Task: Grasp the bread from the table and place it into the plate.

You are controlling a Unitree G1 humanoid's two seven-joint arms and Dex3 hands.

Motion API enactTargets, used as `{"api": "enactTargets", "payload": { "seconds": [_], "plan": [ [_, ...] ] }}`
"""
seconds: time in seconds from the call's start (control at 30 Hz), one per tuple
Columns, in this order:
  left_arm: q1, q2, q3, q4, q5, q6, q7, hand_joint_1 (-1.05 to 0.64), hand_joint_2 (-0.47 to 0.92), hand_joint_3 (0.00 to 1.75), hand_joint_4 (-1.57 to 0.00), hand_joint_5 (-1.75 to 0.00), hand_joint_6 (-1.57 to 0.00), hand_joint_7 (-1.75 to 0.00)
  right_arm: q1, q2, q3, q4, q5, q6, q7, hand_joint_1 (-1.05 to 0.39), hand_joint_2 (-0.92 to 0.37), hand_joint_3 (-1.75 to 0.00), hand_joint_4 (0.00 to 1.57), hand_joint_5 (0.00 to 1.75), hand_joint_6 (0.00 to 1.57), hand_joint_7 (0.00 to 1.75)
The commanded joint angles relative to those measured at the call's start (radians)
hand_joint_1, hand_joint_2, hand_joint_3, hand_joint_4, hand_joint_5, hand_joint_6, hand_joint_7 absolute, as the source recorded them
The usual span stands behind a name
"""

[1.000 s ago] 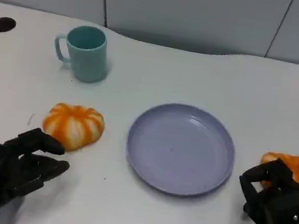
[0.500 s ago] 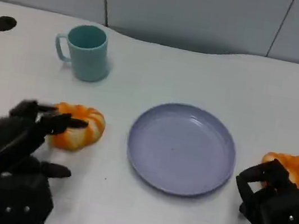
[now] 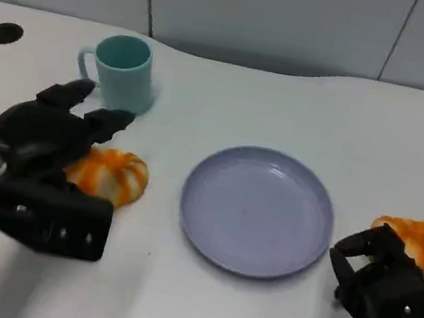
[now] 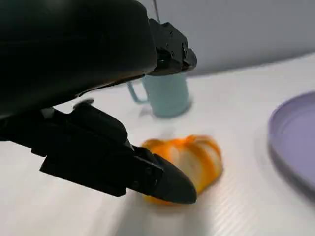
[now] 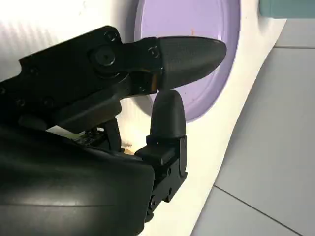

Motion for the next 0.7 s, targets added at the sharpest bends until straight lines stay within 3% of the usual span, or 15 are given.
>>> {"api": "enactTargets", "payload": {
  "seconds": [0.03,0.2,0.3,0.4,0.57,0.7],
  "plan": [
    [-0.129,-0.041,-0.073,0.22,-0.002,0.002,-0.008,-0.88,0.91,0.0,0.0,0.0,-0.04,0.0,0.002,-0.015,-0.002,-0.003,-0.004,-0.009,-0.004,-0.23,-0.92,-0.39,0.59,1.75,0.38,1.62],
    [-0.168,-0.044,-0.107,0.291,-0.021,-0.016,0.017,-0.88,0.91,0.0,0.0,0.0,-0.03,0.0,0.001,-0.017,-0.001,0.001,-0.003,-0.012,-0.005,-0.23,-0.92,-0.38,0.6,1.75,0.38,1.61],
    [-0.315,-0.153,-0.175,0.578,0.01,0.026,0.004,-0.8,0.86,0.0,-0.01,0.0,-0.06,-0.01,0.01,-0.017,-0.005,0.009,0.01,-0.032,0.0,-0.24,-0.92,-0.38,0.6,1.75,0.39,1.62],
    [-0.365,-0.194,-0.207,0.696,0.004,0.034,0.008,-0.77,0.83,0.0,-0.02,-0.01,-0.09,-0.02,0.015,-0.018,-0.004,0.01,0.011,-0.048,-0.002,-0.23,-0.92,-0.38,0.61,1.75,0.39,1.62],
    [-0.385,-0.23,-0.216,0.782,-0.025,0.065,-0.004,-0.73,0.79,0.0,-0.09,-0.05,-0.22,-0.07,0.028,-0.018,-0.002,-0.01,0.016,-0.047,0.007,-0.22,-0.92,-0.4,0.6,1.75,0.39,1.64],
    [-0.363,-0.239,-0.155,0.8,-0.11,0.085,-0.028,-0.63,0.75,0.0,-0.17,-0.08,-0.31,-0.07,0.028,-0.019,-0.003,-0.011,0.011,-0.042,0.003,-0.22,-0.92,-0.38,0.61,1.75,0.39,1.64]
  ]
}}
